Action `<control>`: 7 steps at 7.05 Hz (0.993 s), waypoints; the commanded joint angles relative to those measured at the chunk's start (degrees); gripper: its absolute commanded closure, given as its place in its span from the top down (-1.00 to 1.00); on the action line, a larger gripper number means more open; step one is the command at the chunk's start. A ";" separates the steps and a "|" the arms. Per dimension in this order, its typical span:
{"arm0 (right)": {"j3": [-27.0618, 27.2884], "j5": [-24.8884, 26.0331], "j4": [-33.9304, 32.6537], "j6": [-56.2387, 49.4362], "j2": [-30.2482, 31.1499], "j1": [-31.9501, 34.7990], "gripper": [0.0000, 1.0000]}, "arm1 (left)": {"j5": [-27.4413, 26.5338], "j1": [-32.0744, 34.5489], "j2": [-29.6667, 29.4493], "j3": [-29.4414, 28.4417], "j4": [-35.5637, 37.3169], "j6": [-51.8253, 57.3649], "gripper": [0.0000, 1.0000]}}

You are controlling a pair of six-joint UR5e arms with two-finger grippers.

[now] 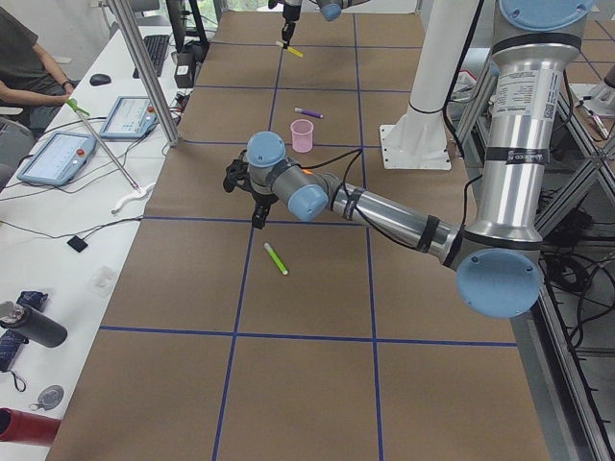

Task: Collect pens into pen holder
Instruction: 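Lift the yellow pen and carry it toward the lilac mesh cup, then lower the yellow pen into the cup and open the right gripper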

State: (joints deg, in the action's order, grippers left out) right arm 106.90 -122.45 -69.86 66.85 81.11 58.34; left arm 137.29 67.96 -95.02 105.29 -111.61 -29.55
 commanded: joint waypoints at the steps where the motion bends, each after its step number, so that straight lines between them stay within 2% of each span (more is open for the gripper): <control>1: 0.59 4.48 -0.45 13.96 -8.12 -6.90 -1.00 | -3.34 -3.97 -2.71 -0.61 -0.01 -0.26 0.94; 2: 0.68 8.24 -1.41 18.71 -11.12 -10.23 -1.00 | -4.13 -6.15 -2.28 -0.88 -0.01 2.63 0.94; 4: 0.59 16.94 -10.87 26.54 -21.03 -18.05 -1.00 | -9.65 -6.26 -0.26 -2.18 0.16 18.23 0.89; 6: 0.42 27.47 -12.23 34.98 -24.93 -25.26 -1.00 | -9.67 -6.26 0.28 -4.65 0.16 24.17 0.88; 7: 0.33 30.22 -13.97 36.58 -25.56 -27.12 -1.00 | -9.67 -6.26 0.28 -5.01 0.25 24.10 0.88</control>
State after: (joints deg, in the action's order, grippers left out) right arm 107.35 -96.73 -82.13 100.45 57.03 34.25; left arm 127.73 61.72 -94.85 101.05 -111.41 -6.72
